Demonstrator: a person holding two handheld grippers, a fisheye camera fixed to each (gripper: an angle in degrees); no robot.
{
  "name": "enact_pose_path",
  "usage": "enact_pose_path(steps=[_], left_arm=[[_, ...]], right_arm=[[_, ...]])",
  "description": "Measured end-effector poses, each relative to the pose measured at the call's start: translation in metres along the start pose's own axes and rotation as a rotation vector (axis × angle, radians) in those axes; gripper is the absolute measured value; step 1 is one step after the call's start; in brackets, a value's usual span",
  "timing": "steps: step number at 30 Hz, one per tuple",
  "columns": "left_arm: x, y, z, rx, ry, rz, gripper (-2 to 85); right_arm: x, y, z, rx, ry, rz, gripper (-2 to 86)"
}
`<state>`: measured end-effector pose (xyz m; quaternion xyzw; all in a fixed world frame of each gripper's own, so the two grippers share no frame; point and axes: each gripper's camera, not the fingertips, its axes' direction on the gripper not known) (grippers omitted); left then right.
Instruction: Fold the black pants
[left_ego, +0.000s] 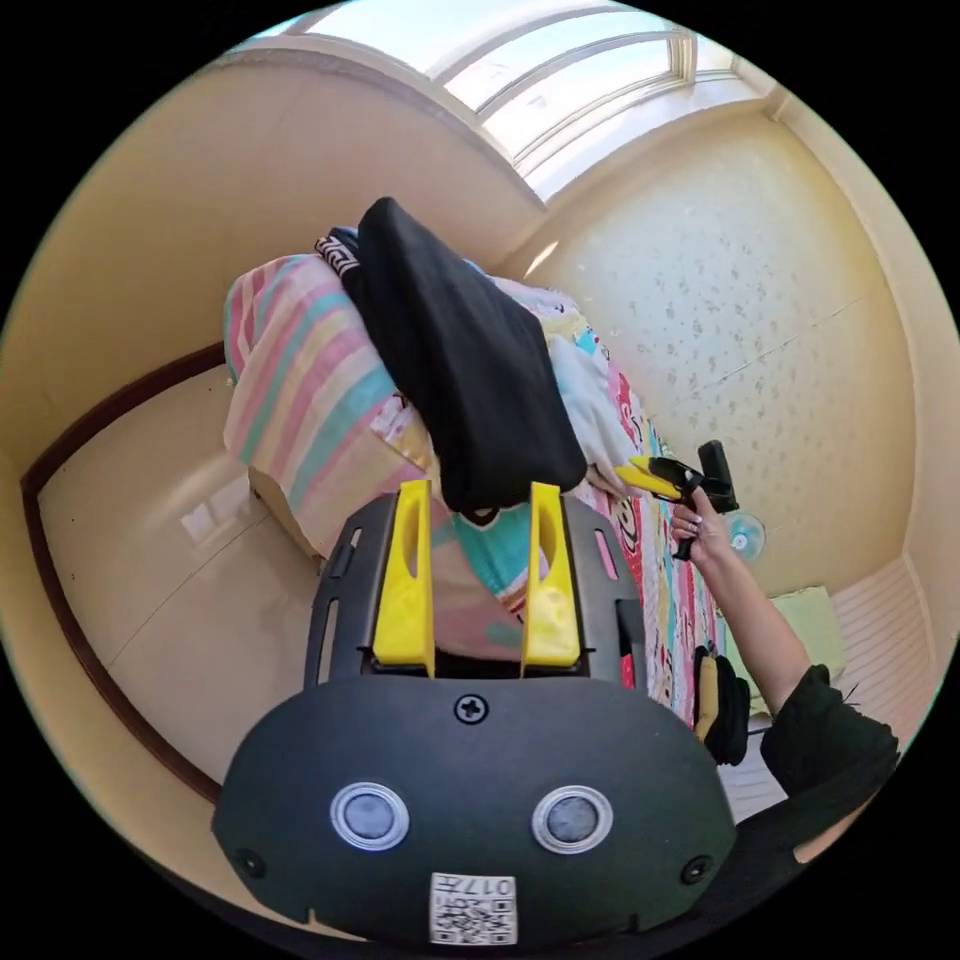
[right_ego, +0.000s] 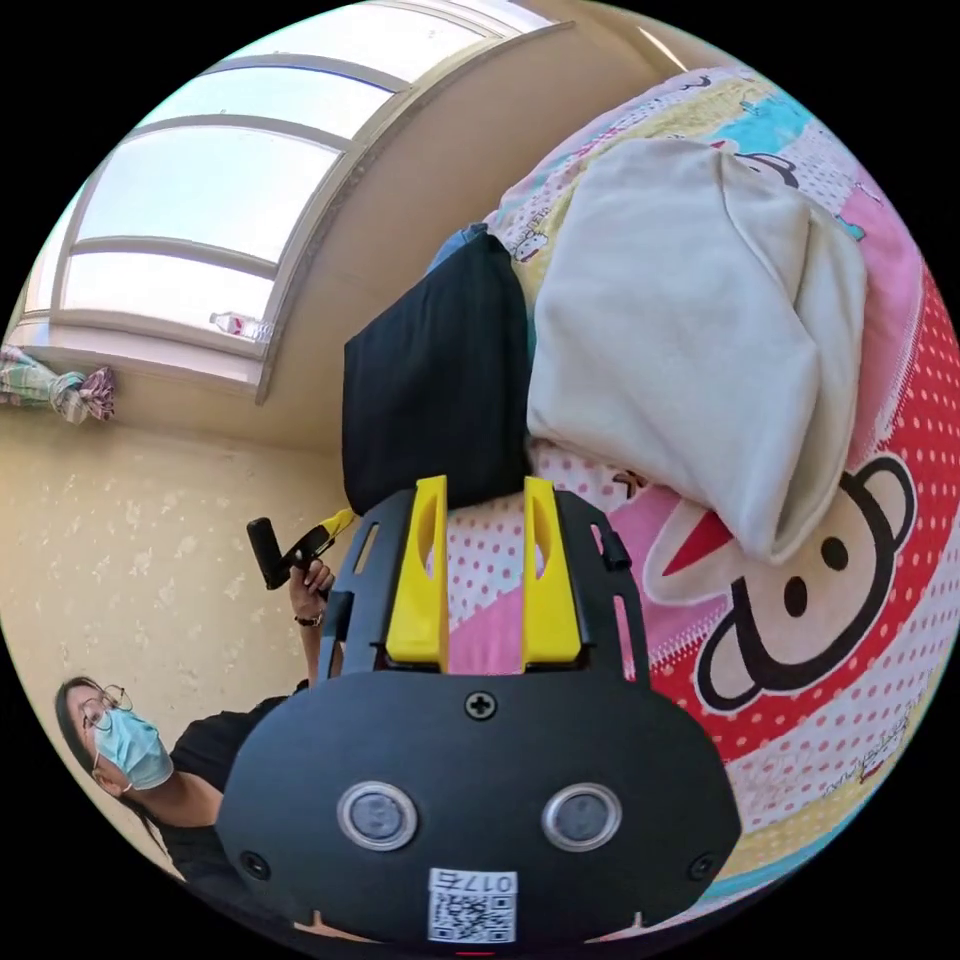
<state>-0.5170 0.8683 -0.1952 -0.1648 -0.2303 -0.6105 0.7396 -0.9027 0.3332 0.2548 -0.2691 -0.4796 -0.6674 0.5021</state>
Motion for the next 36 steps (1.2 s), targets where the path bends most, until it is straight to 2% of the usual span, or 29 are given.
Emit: enact_pose_path(steps=[5, 8, 9, 10, 13, 15, 16, 21, 25, 29, 31, 32, 34, 36], left_arm=[[-0.018, -0.014, 0.022, 0.025, 0.117, -0.087, 15.8], [-0.015, -0.009, 0.021, 0.06, 0.052, -0.138, 12.9], [-0.008, -0.008, 0.017, 0.051, 0.043, -0.108, 11.3], [-0.004, -0.007, 0.015, 0.028, 0.062, -0.077, 10.5], [0.016, -0.004, 0.004, -0.131, 0.392, 0.053, 6.5], [0.052, 0.005, 0.008, -0.223, 0.728, 0.159, 5.4], [0.065, 0.009, 0.009, -0.238, 0.768, 0.188, 5.3], [0.221, 0.064, 0.027, -0.345, 0.76, 0.45, 5.2], [0.326, 0.113, 0.074, -0.484, 0.807, 0.566, 5.4], [0.436, 0.197, 0.147, -0.745, 0.862, 0.659, 6.3], [0.468, 0.244, 0.185, -0.896, 0.885, 0.631, 6.8], [0.482, 0.278, 0.21, -0.994, 0.884, 0.612, 7.3], [0.489, 0.326, 0.237, -1.107, 0.848, 0.621, 7.7], [0.477, 0.376, 0.259, -1.234, 0.775, 0.639, 7.6]], right_arm=[[0.027, 0.002, 0.059, -0.087, -0.065, -0.03, 13.1], [0.054, 0.032, 0.057, -0.005, -0.1, -0.021, 7.7], [0.071, 0.042, 0.049, -0.007, -0.228, 0.01, 5.8], [0.085, 0.054, 0.034, 0.019, -0.441, -0.013, 4.8], [0.112, 0.1, -0.024, 0.158, -0.863, -0.116, 4.0], [0.119, 0.135, -0.062, 0.216, -0.989, -0.175, 3.8], [0.12, 0.161, -0.091, 0.239, -0.999, -0.219, 3.6], [0.13, 0.308, -0.234, 0.469, -0.858, -0.305, 3.3], [0.151, 0.495, -0.362, 0.773, -0.568, -0.244, 3.2], [0.157, 0.668, -0.435, 1.005, -0.406, -0.194, 3.3], [0.155, 0.771, -0.458, 1.095, -0.165, -0.027, 3.6], [0.156, 0.794, -0.46, 1.095, -0.094, 0.043, 3.6], [0.175, 0.861, -0.451, 0.962, 0.087, 0.473, 4.6], [0.183, 0.903, -0.438, 0.874, 0.155, 0.647, 4.6]])
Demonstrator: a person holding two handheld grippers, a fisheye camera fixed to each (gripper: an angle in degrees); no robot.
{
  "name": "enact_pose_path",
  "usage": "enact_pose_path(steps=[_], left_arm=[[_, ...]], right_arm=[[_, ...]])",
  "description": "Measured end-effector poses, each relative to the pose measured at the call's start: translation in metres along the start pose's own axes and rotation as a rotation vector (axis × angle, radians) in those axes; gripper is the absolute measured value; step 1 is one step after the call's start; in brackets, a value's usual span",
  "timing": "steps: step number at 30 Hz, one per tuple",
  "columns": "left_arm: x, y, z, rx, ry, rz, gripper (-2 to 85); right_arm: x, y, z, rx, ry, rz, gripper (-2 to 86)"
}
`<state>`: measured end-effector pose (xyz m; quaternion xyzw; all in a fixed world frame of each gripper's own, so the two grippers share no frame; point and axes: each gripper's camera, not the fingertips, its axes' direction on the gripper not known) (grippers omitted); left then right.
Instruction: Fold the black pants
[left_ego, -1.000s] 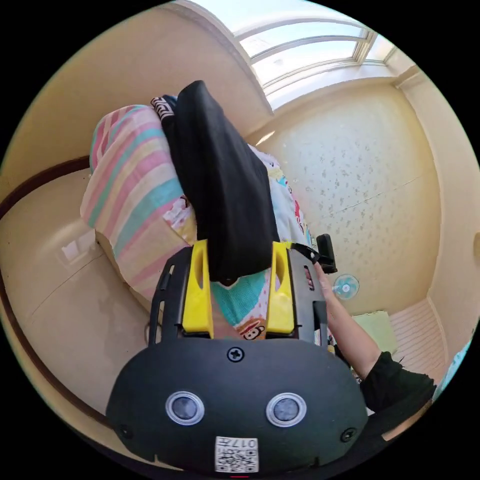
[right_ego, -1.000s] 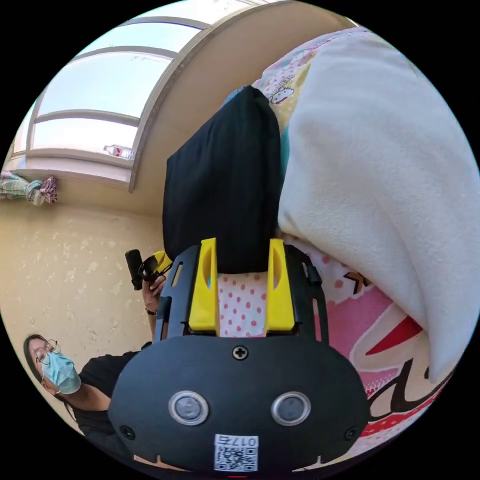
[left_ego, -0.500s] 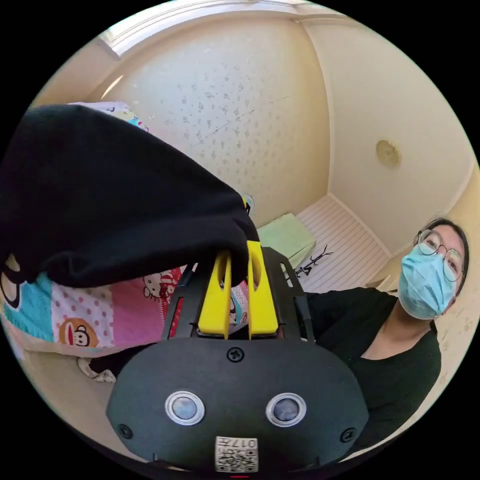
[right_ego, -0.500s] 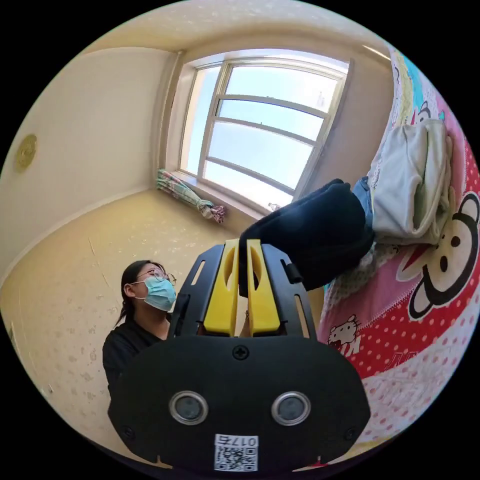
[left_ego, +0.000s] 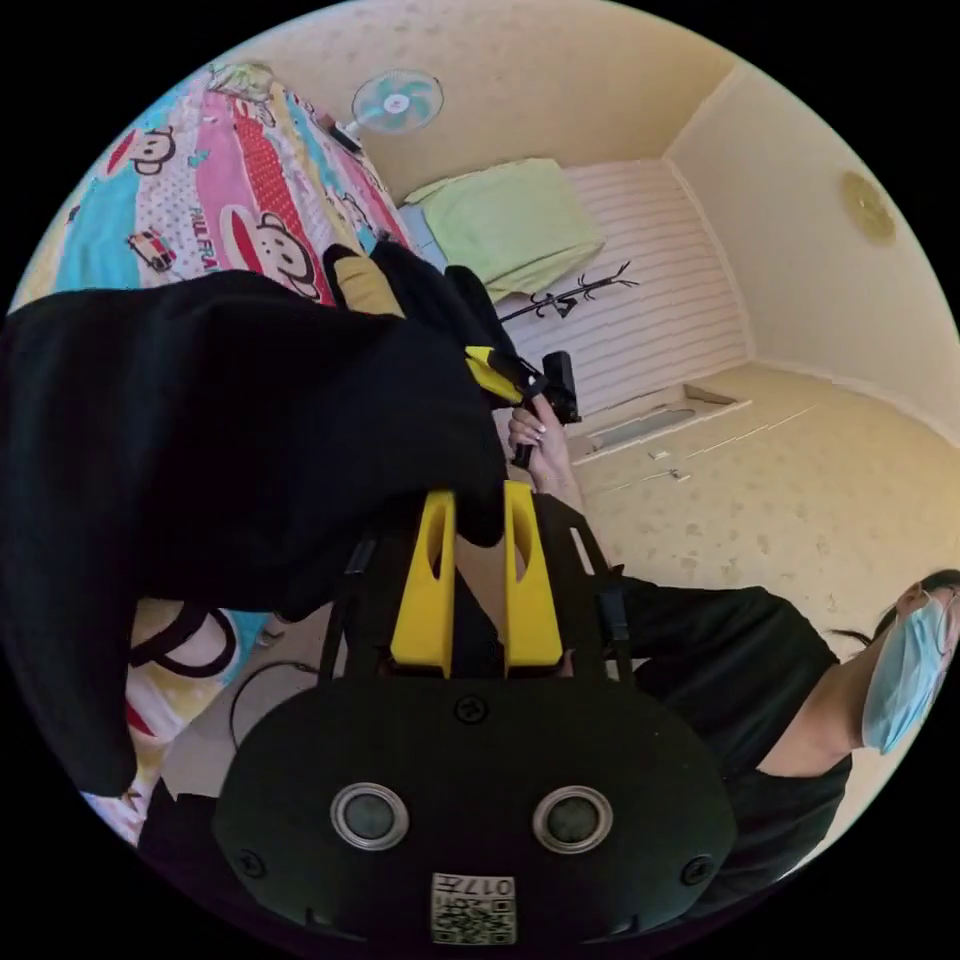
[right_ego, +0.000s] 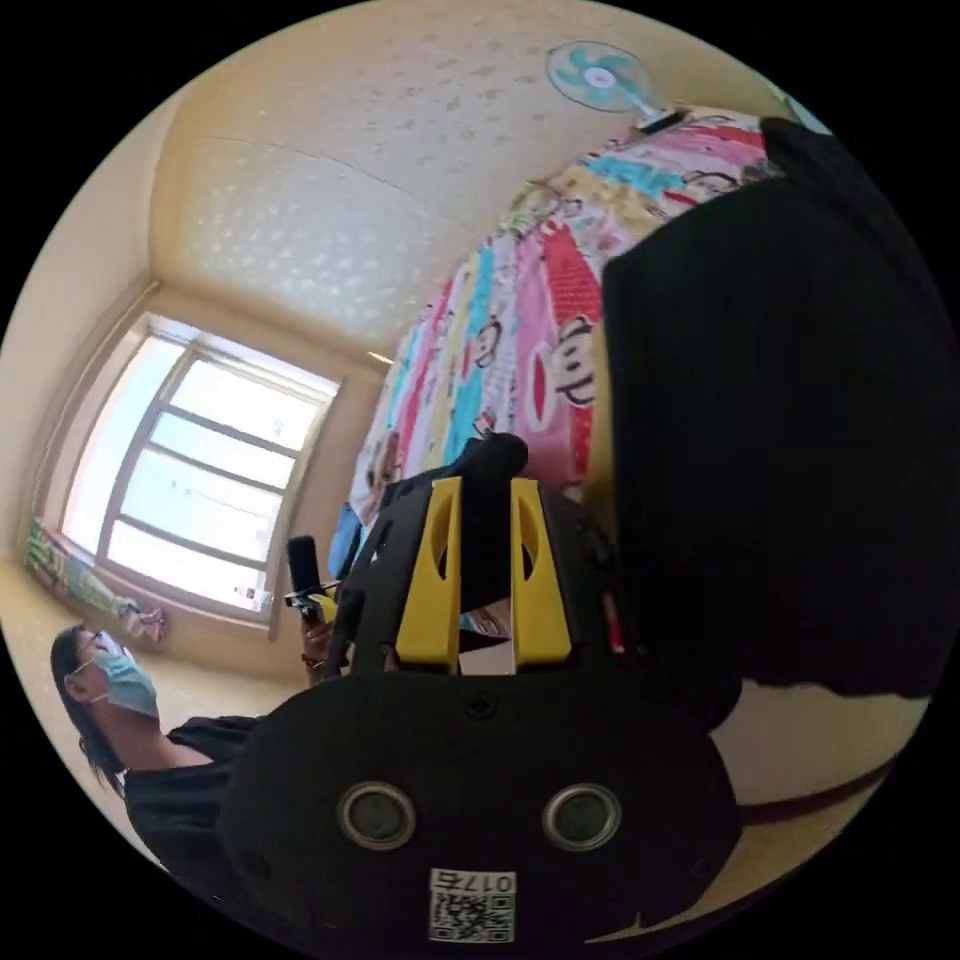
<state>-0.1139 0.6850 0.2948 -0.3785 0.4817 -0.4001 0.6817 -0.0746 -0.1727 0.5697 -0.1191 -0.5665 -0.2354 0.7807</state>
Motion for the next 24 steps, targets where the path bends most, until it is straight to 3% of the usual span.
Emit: enact_pose_path(steps=[4, 7, 9, 12, 15, 21, 24], left_arm=[[-0.038, 0.041, 0.0, 0.026, 0.026, -0.128, 7.1], [-0.056, 0.09, -0.062, 0.281, -0.015, -0.211, 8.3], [-0.059, 0.133, -0.123, 0.604, -0.094, -0.235, 11.5], [-0.067, 0.165, -0.167, 0.831, -0.193, -0.344, 12.3], [-0.091, 0.158, -0.168, 0.787, -0.251, -0.472, 15.2], [-0.153, 0.125, -0.121, 0.686, -0.07, -0.523, 16.6], [-0.162, 0.119, -0.117, 0.822, 0.04, -0.498, 10.2]], right_arm=[[0.025, 0.064, -0.043, 0.074, -0.315, -0.092, 2.8], [0.023, 0.087, -0.043, 0.047, -0.356, -0.115, 3.5], [0.015, 0.091, -0.035, 0.014, -0.355, -0.142, 4.4], [-0.003, 0.085, -0.015, -0.056, -0.34, -0.191, 6.3], [-0.028, 0.077, 0.003, -0.105, -0.426, -0.211, 7.2], [-0.095, 0.083, 0.023, -0.238, -0.589, -0.276, 7.6], [-0.132, 0.099, 0.023, -0.27, -0.671, -0.33, 7.4]])
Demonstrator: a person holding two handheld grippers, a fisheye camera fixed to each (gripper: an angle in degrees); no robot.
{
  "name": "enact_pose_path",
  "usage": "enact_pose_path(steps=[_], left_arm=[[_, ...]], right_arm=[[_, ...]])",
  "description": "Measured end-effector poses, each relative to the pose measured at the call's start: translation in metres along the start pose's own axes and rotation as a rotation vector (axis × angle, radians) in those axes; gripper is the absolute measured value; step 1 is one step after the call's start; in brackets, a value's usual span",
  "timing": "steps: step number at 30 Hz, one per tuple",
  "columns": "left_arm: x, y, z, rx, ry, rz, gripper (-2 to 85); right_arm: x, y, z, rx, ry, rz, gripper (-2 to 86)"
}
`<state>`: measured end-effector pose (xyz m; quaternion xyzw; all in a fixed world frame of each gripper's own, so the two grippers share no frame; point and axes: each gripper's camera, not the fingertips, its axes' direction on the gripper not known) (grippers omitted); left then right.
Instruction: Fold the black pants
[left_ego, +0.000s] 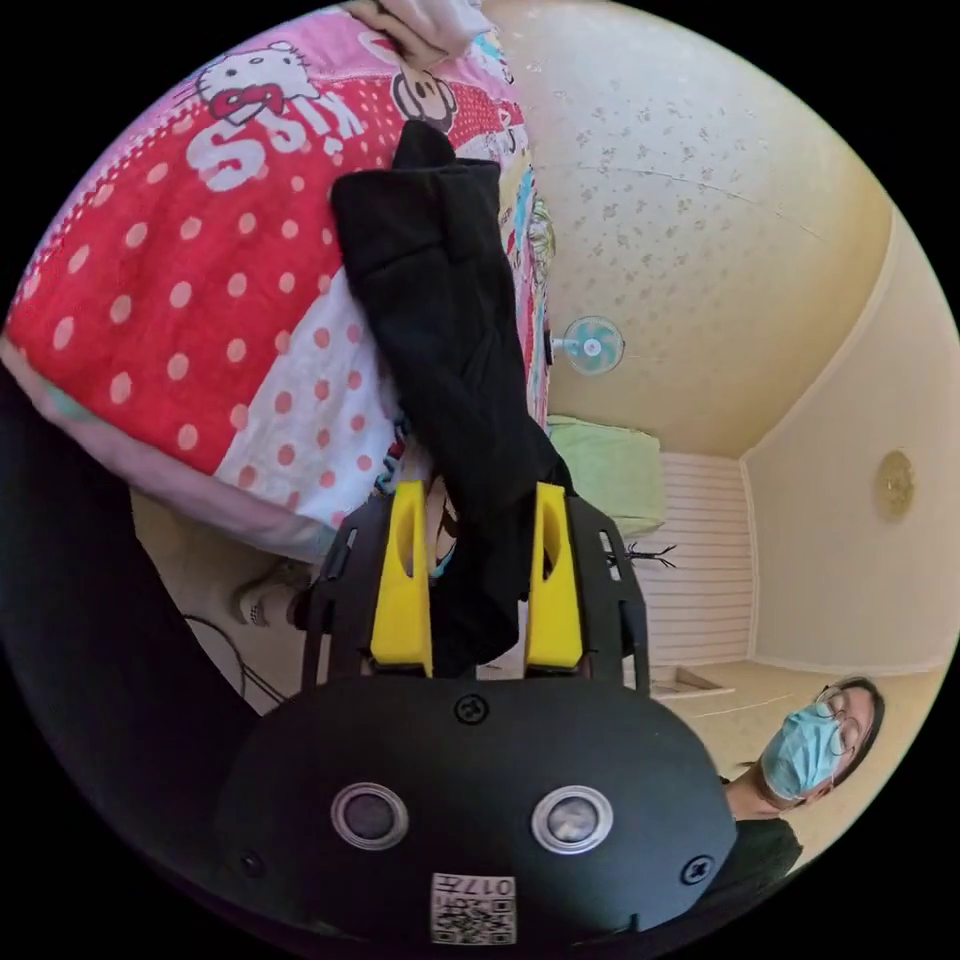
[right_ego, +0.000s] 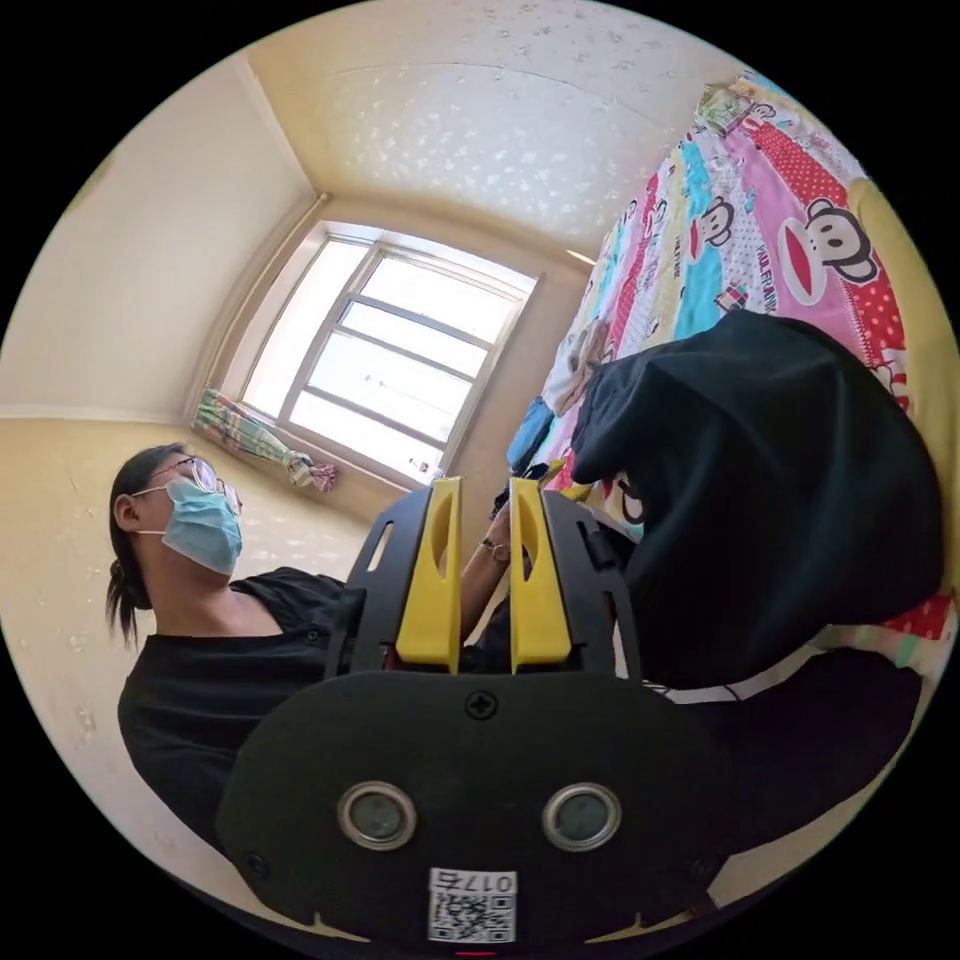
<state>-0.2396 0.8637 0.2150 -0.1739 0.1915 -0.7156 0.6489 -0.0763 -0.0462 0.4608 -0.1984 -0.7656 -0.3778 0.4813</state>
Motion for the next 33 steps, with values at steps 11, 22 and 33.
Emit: enact_pose_path(steps=[11, 22, 33], left_arm=[[0.142, -0.01, 0.079, -0.066, -0.077, 0.372, 3.8], [0.152, -0.002, 0.125, -0.133, -0.109, 0.46, 4.1], [0.142, -0.018, 0.105, -0.096, -0.161, 0.488, 4.0]], right_arm=[[-0.085, -0.028, 0.09, -0.133, 0.411, -0.149, 11.3], [-0.158, -0.14, 0.254, -0.254, 0.725, -0.384, 23.5], [-0.193, -0.2, 0.375, -0.257, 1.026, -0.303, 16.0]])
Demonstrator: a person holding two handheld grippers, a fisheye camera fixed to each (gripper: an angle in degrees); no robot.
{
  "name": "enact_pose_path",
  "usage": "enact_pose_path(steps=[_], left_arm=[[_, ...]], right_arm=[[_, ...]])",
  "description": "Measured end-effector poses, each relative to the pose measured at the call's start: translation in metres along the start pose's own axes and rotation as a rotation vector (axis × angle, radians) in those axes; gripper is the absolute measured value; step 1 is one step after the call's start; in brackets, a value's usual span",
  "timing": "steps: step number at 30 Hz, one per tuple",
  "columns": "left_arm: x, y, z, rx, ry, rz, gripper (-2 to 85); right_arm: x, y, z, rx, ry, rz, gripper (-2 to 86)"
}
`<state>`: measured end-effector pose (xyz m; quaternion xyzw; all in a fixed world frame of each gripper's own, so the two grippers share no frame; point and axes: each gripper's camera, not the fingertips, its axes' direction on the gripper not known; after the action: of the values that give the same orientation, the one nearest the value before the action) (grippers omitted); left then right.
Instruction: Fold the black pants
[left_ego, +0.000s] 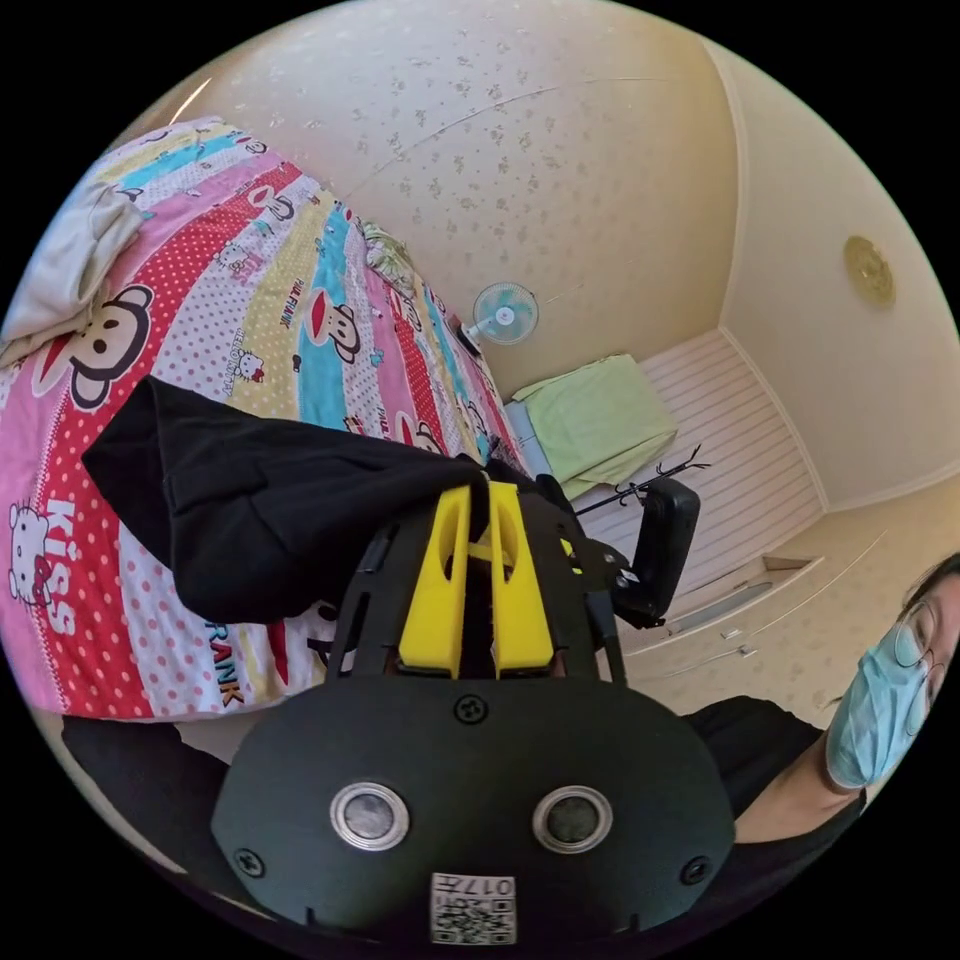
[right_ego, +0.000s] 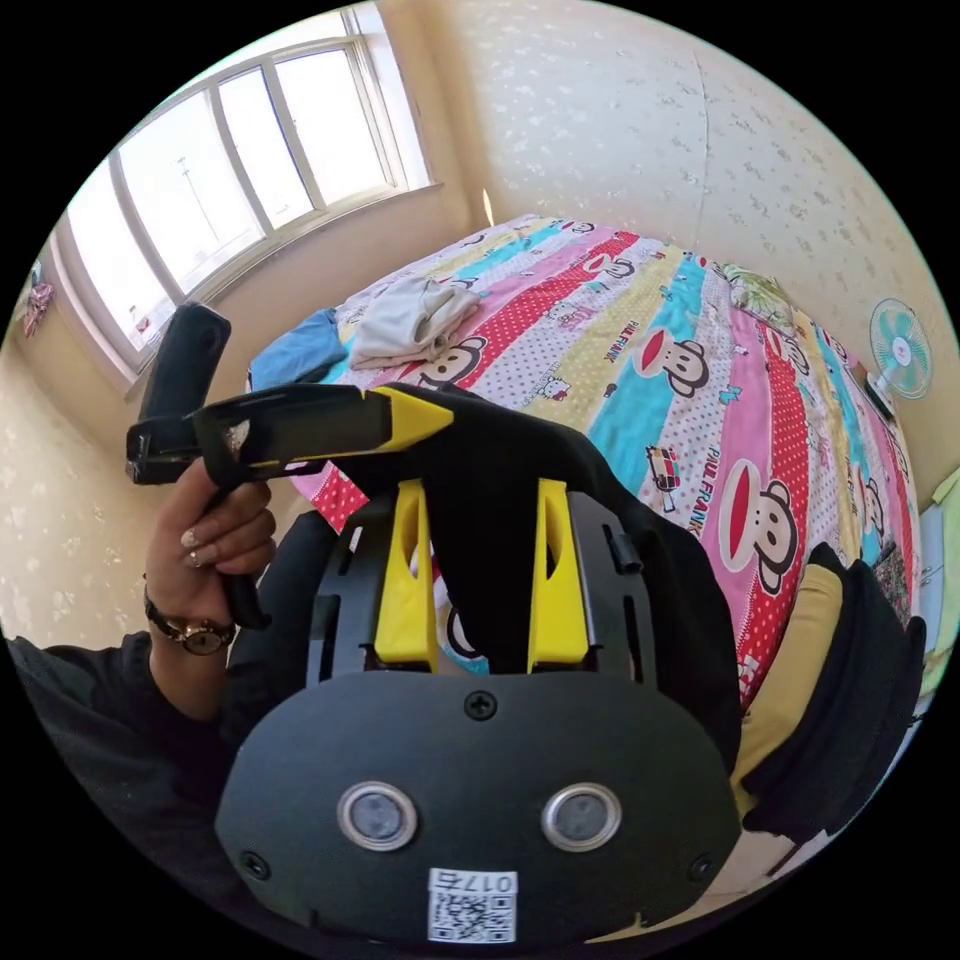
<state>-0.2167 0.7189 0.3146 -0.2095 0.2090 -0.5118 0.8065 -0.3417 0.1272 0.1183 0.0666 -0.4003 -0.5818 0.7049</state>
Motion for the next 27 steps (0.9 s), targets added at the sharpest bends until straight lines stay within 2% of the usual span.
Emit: enact_pose_path(steps=[5, 8, 11, 17, 20, 23, 27], left_arm=[[-0.013, 0.004, -0.004, 0.001, 0.045, -0.011, 4.0], [-0.014, 0.011, -0.001, 0.002, 0.062, -0.016, 3.9], [-0.005, 0.016, 0.003, 0.002, 0.034, 0.003, 3.8], [-0.003, 0.044, -0.007, -0.013, 0.026, 0.076, 0.2], [-0.013, 0.076, -0.032, 0.046, -0.007, 0.091, -0.5], [-0.039, 0.114, -0.054, 0.122, -0.071, 0.028, 0.6], [-0.092, 0.158, -0.076, 0.209, -0.179, -0.213, 10.8]], right_arm=[[-0.037, -0.008, -0.029, 0.054, 0.219, 0.029, 20.1], [-0.065, -0.017, -0.034, 0.084, 0.271, -0.064, 18.6], [-0.089, -0.038, -0.017, 0.009, 0.362, -0.126, 16.8], [-0.102, -0.048, -0.011, 0.13, 0.564, -0.132, 5.5], [-0.091, -0.058, -0.049, 0.182, 0.5, -0.123, 4.6], [-0.066, -0.081, -0.08, 0.146, 0.396, -0.1, 4.7], [-0.041, -0.098, -0.133, 0.173, 0.313, -0.074, 5.1]])
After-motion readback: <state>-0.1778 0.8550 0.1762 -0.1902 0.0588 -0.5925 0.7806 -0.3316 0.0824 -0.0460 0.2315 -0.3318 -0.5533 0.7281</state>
